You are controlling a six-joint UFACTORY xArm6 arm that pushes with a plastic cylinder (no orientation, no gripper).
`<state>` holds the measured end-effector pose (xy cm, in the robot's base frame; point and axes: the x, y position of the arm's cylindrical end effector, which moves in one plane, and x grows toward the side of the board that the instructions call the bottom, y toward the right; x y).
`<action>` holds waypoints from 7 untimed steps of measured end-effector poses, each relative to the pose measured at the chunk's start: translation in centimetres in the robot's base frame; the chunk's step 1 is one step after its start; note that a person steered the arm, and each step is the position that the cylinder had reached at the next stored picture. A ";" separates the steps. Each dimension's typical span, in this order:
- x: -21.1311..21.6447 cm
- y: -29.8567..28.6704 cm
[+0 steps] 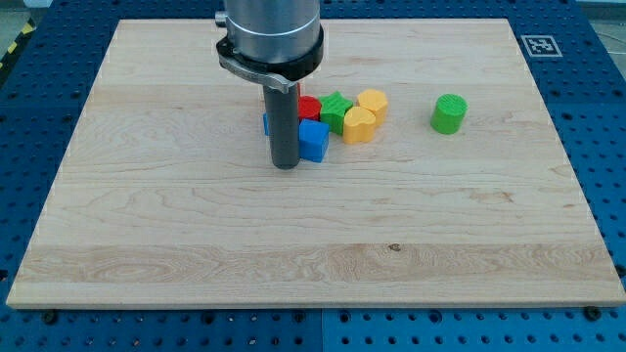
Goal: Place the blue cube below the green star
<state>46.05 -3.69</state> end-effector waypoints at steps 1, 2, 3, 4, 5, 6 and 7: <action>-0.1 0.0; -0.1 0.3; -0.1 0.8; -0.1 1.2; -0.1 1.4; -0.1 1.8; -0.1 2.4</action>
